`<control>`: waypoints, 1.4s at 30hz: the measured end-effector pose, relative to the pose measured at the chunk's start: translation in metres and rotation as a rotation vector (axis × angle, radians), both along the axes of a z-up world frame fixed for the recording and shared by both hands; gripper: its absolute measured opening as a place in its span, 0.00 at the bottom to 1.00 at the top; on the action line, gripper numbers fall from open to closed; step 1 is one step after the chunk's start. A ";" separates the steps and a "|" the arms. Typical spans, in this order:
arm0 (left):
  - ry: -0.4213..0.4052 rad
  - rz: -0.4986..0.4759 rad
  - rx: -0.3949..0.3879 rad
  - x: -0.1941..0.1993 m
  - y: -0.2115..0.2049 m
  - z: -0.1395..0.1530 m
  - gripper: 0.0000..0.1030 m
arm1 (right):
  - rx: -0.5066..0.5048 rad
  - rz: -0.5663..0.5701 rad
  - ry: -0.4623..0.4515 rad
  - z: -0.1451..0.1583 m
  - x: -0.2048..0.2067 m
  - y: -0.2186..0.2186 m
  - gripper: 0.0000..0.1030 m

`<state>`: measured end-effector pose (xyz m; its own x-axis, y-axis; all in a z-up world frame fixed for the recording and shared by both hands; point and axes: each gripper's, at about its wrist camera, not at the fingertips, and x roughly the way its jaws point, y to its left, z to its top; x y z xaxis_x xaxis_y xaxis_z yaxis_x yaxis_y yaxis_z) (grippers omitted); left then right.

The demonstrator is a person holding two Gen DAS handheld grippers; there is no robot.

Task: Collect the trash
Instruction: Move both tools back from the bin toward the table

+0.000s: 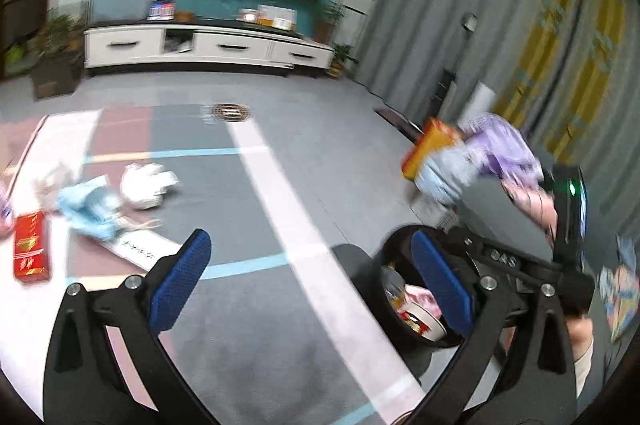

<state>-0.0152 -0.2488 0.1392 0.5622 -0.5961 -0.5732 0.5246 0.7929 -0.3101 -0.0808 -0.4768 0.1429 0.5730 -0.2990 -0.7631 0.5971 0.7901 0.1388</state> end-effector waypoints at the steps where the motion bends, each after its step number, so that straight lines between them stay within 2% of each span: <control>1: 0.016 0.043 -0.008 0.004 0.014 -0.002 0.97 | -0.011 0.014 -0.001 0.000 0.003 0.006 0.88; 4: 0.031 0.125 -0.008 0.013 0.044 -0.012 0.97 | -0.043 0.068 -0.006 0.000 0.015 0.027 0.88; 7: 0.045 0.217 0.046 0.020 0.070 -0.023 0.97 | -0.067 0.113 -0.014 -0.001 0.028 0.048 0.90; 12: 0.001 0.365 0.092 0.022 0.121 -0.032 0.97 | -0.082 0.163 -0.024 -0.010 0.051 0.089 0.92; 16: 0.016 0.426 0.098 0.025 0.159 -0.043 0.97 | -0.040 0.254 -0.035 -0.022 0.067 0.123 0.92; 19: -0.036 0.485 0.115 0.018 0.181 -0.050 0.97 | -0.040 0.251 -0.032 -0.030 0.072 0.138 0.92; 24: -0.077 0.475 0.128 0.012 0.196 -0.059 0.97 | -0.132 0.272 0.001 -0.040 0.079 0.162 0.92; 28: -0.014 0.487 0.064 0.012 0.210 -0.071 0.97 | -0.219 0.238 0.023 -0.045 0.080 0.174 0.92; 30: 0.007 0.498 0.046 0.011 0.215 -0.076 0.97 | -0.210 0.247 0.042 -0.051 0.082 0.178 0.92; 33: -0.026 0.531 0.092 0.007 0.218 -0.079 0.97 | -0.151 0.277 0.056 -0.060 0.085 0.181 0.92; 38: -0.062 0.495 0.151 0.004 0.213 -0.073 0.97 | -0.225 0.264 0.070 -0.064 0.087 0.190 0.92; 42: -0.061 0.465 0.173 0.003 0.208 -0.069 0.97 | -0.211 0.269 0.052 -0.062 0.084 0.190 0.92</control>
<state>-0.0119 -0.0404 0.0707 0.7814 -0.1735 -0.5994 0.1163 0.9842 -0.1333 0.0035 -0.2867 0.0804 0.6146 -0.2970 -0.7308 0.3655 0.9282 -0.0698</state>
